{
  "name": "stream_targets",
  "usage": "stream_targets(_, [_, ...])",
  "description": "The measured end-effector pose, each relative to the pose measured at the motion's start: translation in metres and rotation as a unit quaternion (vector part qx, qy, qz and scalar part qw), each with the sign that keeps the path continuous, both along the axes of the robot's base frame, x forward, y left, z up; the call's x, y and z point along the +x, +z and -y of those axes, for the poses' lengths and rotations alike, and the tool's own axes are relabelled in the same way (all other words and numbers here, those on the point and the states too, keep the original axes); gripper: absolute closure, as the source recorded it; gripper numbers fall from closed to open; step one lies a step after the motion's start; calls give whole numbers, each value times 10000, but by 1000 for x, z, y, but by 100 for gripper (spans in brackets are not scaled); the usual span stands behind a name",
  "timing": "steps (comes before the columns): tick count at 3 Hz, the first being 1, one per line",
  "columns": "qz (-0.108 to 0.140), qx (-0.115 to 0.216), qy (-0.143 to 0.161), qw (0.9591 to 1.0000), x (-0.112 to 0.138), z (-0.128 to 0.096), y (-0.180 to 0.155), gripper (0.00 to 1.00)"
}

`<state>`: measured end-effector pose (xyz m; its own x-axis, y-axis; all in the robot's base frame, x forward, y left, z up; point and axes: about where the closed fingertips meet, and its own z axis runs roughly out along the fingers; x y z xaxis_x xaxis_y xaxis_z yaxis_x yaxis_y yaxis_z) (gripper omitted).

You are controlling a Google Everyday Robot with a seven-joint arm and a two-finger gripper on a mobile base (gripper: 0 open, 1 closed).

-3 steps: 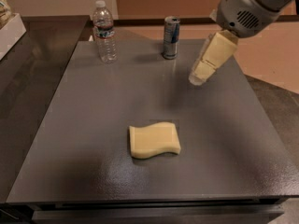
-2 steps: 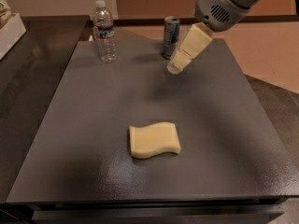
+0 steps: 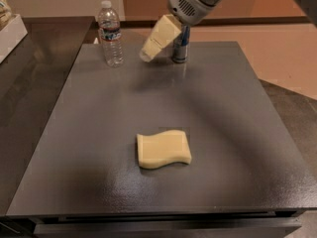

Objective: Move water bottle near sponge

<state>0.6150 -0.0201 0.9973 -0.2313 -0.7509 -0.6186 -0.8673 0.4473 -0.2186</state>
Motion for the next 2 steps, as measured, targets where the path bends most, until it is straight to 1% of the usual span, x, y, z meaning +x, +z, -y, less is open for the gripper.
stream_targets(2, [189, 468, -143, 9986, 51, -65, -9, 0])
